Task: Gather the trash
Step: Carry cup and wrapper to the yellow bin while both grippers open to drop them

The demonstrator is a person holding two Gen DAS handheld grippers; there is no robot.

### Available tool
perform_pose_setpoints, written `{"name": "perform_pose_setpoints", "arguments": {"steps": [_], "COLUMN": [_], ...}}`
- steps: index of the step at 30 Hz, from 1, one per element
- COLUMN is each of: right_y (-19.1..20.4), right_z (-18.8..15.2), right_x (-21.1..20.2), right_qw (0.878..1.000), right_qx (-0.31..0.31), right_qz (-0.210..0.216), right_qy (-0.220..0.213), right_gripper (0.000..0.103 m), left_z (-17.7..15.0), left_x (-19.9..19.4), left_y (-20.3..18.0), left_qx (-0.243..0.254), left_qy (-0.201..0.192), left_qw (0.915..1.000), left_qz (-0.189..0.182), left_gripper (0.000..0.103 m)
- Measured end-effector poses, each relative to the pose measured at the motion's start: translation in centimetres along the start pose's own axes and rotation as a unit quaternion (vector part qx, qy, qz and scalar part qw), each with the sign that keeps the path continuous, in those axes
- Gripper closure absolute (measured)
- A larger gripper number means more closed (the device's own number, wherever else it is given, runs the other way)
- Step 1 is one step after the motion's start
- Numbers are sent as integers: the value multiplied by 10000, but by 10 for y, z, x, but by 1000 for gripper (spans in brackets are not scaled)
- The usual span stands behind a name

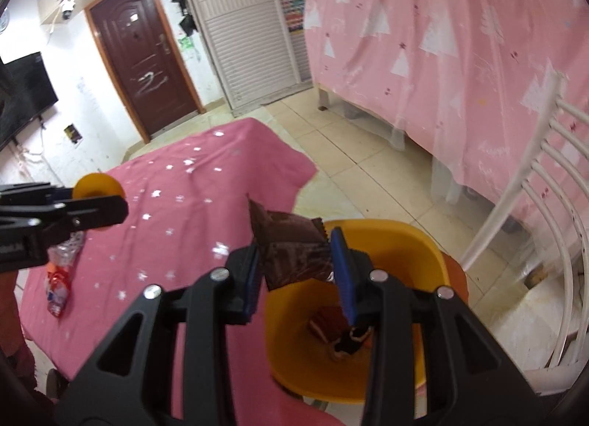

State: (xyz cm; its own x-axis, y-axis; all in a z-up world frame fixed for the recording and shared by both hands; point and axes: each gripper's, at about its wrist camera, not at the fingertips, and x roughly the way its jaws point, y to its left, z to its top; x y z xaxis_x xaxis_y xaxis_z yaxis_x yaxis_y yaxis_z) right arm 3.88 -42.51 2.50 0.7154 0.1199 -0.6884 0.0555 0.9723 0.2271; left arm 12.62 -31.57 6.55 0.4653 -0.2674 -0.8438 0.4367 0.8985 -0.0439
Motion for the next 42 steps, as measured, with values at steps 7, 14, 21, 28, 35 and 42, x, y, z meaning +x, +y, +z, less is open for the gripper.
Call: {"name": "perform_pose_setpoints", "arguments": {"steps": [7, 14, 21, 28, 35, 42], "right_y": [-31, -53, -64, -69, -60, -36], "right_z": [-12, -20, -24, -27, -28, -17], "right_x": [17, 33, 41, 39, 31, 15], "right_qw": [9994, 9981, 9968, 9965, 9972, 9989], "right_qx": [281, 499, 627, 709, 647, 435], "right_qz": [-138, -140, -191, -124, -81, -39], "right_qy": [177, 339, 447, 436, 357, 175], "right_gripper": [70, 70, 69, 44, 44, 44], "left_z": [15, 21, 24, 27, 26, 20], "left_x": [30, 64, 79, 79, 71, 44], "left_y": [-44, -73, -90, -90, -76, -55], "left_qx": [197, 213, 241, 99, -87, -152], "left_qy": [171, 298, 259, 245, 204, -14], "left_qw": [9994, 9991, 9993, 9996, 9996, 9996], "left_qz": [-205, -206, -130, -110, -171, -227], "left_gripper": [68, 68, 67, 44, 44, 44]}}
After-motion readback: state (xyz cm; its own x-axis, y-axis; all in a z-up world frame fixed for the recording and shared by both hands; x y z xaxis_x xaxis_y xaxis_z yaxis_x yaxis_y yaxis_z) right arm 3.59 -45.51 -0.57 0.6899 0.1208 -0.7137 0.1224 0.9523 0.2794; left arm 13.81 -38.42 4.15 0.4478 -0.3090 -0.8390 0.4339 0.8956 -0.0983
